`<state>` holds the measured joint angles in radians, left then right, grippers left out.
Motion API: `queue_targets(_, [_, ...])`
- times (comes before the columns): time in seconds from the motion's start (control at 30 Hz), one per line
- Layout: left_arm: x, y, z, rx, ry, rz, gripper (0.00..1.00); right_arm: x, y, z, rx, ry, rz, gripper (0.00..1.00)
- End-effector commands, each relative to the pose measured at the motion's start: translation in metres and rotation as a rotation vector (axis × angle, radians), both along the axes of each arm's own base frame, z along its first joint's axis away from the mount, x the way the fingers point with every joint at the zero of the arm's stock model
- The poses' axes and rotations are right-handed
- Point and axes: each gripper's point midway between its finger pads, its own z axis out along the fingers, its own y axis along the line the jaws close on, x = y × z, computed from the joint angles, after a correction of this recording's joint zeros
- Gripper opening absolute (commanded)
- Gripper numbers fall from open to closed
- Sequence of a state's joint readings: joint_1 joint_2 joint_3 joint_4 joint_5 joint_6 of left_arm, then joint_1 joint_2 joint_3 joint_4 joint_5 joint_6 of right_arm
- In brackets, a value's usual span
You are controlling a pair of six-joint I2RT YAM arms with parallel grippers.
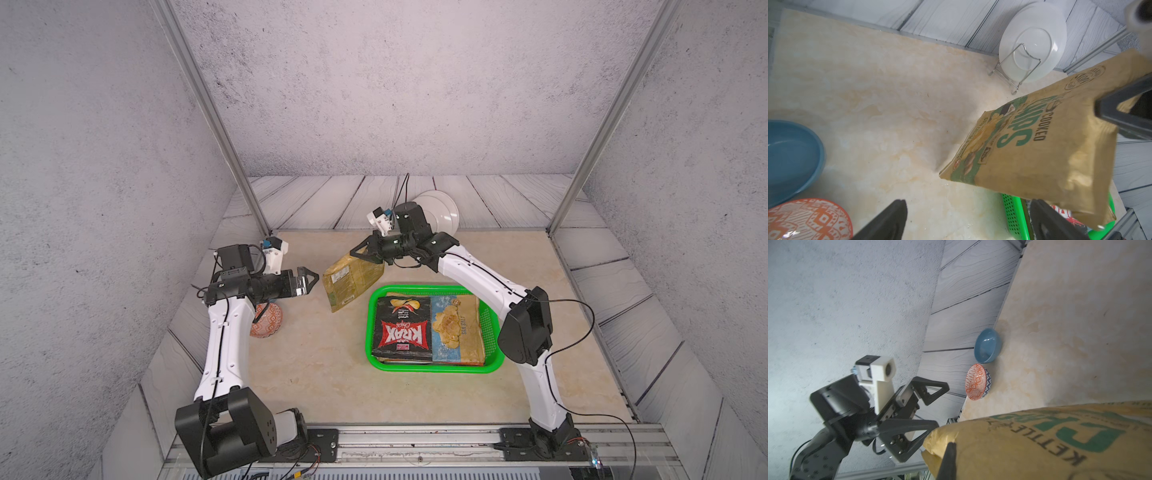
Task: Put the potato chips into the basket
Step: Pick up the potato chip from the center of the board.
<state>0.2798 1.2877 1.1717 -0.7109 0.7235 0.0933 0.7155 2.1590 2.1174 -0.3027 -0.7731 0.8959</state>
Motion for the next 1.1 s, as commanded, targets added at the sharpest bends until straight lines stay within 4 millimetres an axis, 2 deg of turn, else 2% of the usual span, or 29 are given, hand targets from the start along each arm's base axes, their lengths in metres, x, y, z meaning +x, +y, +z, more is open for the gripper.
queue_targets(0.0, [-0.015, -0.001, -0.023, 0.015, 0.06, -0.04, 0.99, -0.05, -0.02, 0.089, 0.171, -0.184, 0.212, 0.0])
queue_targets(0.23, [-0.028, -0.007, -0.047, -0.005, 0.112, -0.068, 0.99, -0.101, -0.046, 0.124, 0.25, -0.217, 0.407, 0.0])
queue_targets(0.4, [-0.033, -0.013, -0.057, -0.034, 0.133, -0.085, 0.99, -0.126, -0.067, 0.134, 0.236, -0.255, 0.458, 0.0])
queue_targets(0.67, [-0.035, -0.016, -0.062, -0.069, 0.165, -0.093, 0.99, -0.138, -0.093, 0.113, 0.029, -0.299, 0.391, 0.0])
queue_targets(0.87, [-0.034, -0.017, -0.064, -0.083, 0.177, -0.097, 0.98, -0.153, -0.109, 0.107, -0.02, -0.321, 0.411, 0.0])
queue_targets(1.07, [-0.034, -0.017, -0.066, -0.085, 0.187, -0.095, 0.98, -0.16, -0.113, 0.098, -0.041, -0.322, 0.448, 0.0])
